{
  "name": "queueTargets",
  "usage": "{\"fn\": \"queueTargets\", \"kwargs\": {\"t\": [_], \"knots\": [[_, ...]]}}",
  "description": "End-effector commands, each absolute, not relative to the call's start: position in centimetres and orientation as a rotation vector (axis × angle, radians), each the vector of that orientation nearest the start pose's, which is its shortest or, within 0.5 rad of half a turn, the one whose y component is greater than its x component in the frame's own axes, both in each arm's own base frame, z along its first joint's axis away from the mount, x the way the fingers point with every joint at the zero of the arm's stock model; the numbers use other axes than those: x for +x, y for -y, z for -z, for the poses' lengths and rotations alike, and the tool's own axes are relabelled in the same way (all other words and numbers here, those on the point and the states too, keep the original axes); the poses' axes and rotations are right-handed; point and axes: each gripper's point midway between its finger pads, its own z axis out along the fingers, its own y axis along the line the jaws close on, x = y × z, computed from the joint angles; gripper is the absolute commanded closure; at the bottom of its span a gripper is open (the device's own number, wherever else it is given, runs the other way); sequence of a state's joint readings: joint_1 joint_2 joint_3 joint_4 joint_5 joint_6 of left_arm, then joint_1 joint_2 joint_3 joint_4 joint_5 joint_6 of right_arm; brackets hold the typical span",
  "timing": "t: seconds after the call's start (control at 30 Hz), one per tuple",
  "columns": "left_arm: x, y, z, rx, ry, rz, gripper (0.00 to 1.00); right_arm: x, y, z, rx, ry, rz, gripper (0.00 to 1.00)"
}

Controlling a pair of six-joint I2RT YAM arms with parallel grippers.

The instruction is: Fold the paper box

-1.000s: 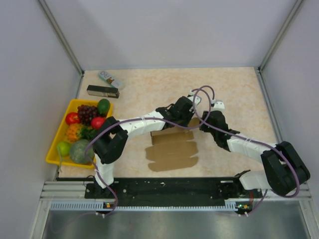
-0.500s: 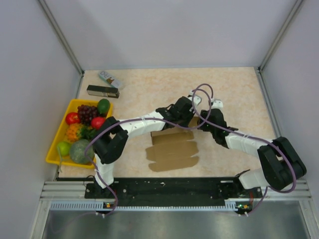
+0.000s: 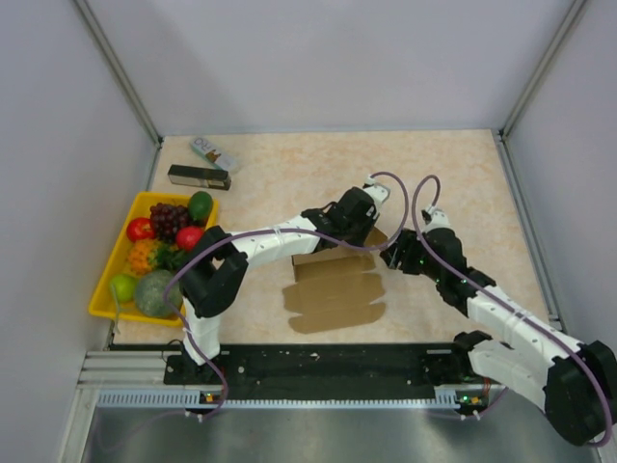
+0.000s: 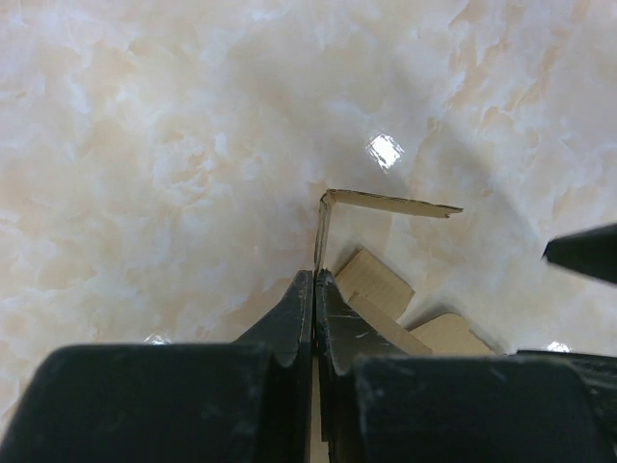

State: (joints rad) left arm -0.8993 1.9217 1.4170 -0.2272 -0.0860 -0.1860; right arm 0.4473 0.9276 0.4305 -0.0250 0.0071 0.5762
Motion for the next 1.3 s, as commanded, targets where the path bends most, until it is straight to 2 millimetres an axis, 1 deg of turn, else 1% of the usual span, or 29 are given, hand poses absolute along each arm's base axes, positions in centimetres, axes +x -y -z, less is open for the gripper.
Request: {"fn": "queueTargets", "kwargs": {"t": [0.0, 0.07, 0.1, 0.13, 0.17, 0.2, 0.23, 0.27, 0.3, 0.37, 0.4, 0.5, 0.53, 0.57, 0.6, 0.7, 0.8, 0.83, 0.9, 1.03, 1.13, 1.27], "knots": [[32.2, 38.5, -8.6, 0.765, -2.251, 0.399, 1.00, 25.8, -17.4, -10.1, 0.135, -2.187, -0.780, 0.51], [32.1, 38.5, -8.6, 0.768, -2.250, 0.402, 1.00, 26.5, -17.2, -9.2, 0.153, -2.208, -0.764, 0.62], [32.1, 38.4, -8.6, 0.769, -2.252, 0.401, 1.00, 26.8, -17.2, -9.0, 0.178, -2.205, -0.778, 0.66], [32.0, 38.3, -8.6, 0.768, -2.252, 0.399, 1.00, 27.7, -16.9, -9.1, 0.208, -2.159, -0.839, 0.69], [32.0, 38.3, -8.6, 0.769, -2.252, 0.401, 1.00, 27.8, -16.9, -7.7, 0.238, -2.193, -0.879, 0.72], [32.0, 38.4, -8.6, 0.769, -2.251, 0.403, 1.00, 27.9, -17.0, -7.4, 0.265, -2.193, -0.931, 0.72], [32.1, 38.4, -8.6, 0.766, -2.250, 0.403, 1.00, 28.5, -17.1, -7.7, 0.255, -2.162, -0.979, 0.72], [32.1, 38.4, -8.6, 0.766, -2.249, 0.404, 1.00, 28.8, -17.0, -7.2, 0.265, -2.177, -0.980, 0.71], [32.1, 38.5, -8.7, 0.762, -2.249, 0.406, 1.00, 28.7, -17.4, -5.9, 0.258, -2.220, -0.993, 0.70], [32.0, 38.6, -8.7, 0.762, -2.247, 0.413, 1.00, 29.1, -18.2, -5.9, 0.228, -2.211, -1.047, 0.69], [32.0, 38.7, -8.7, 0.759, -2.247, 0.417, 1.00, 29.2, -18.3, -5.3, 0.231, -2.224, -1.054, 0.69], [31.9, 38.9, -8.9, 0.759, -2.243, 0.430, 1.00, 29.1, -18.6, -5.3, 0.236, -2.218, -1.084, 0.66], [32.0, 38.8, -8.9, 0.754, -2.244, 0.428, 1.00, 29.1, -18.5, -5.1, 0.250, -2.221, -1.077, 0.64], [31.9, 38.9, -9.0, 0.754, -2.241, 0.433, 1.00, 29.3, -18.6, -5.1, 0.252, -2.213, -1.081, 0.60], [32.0, 38.9, -9.1, 0.751, -2.239, 0.439, 1.00, 29.4, -18.7, -5.2, 0.258, -2.207, -1.094, 0.59], [31.9, 39.0, -9.3, 0.748, -2.236, 0.449, 1.00, 29.3, -18.4, -3.9, 0.282, -2.255, -1.058, 0.59], [31.9, 38.8, -9.4, 0.744, -2.233, 0.443, 1.00, 29.7, -18.0, -3.8, 0.286, -2.247, -1.022, 0.58], [31.9, 38.8, -9.5, 0.742, -2.231, 0.443, 1.00, 29.7, -18.4, -4.0, 0.270, -2.247, -1.048, 0.58], [31.9, 38.8, -9.5, 0.739, -2.229, 0.446, 1.00, 29.6, -18.7, -3.6, 0.281, -2.263, -1.080, 0.59], [31.9, 39.0, -9.6, 0.734, -2.225, 0.454, 1.00, 29.3, -19.6, -4.3, 0.282, -2.225, -1.167, 0.62], [31.9, 39.0, -9.4, 0.736, -2.227, 0.450, 1.00, 28.9, -20.1, -4.5, 0.280, -2.222, -1.213, 0.64], [32.0, 38.8, -9.4, 0.734, -2.227, 0.440, 1.00, 28.9, -20.5, -6.0, 0.263, -2.157, -1.261, 0.68]]}}
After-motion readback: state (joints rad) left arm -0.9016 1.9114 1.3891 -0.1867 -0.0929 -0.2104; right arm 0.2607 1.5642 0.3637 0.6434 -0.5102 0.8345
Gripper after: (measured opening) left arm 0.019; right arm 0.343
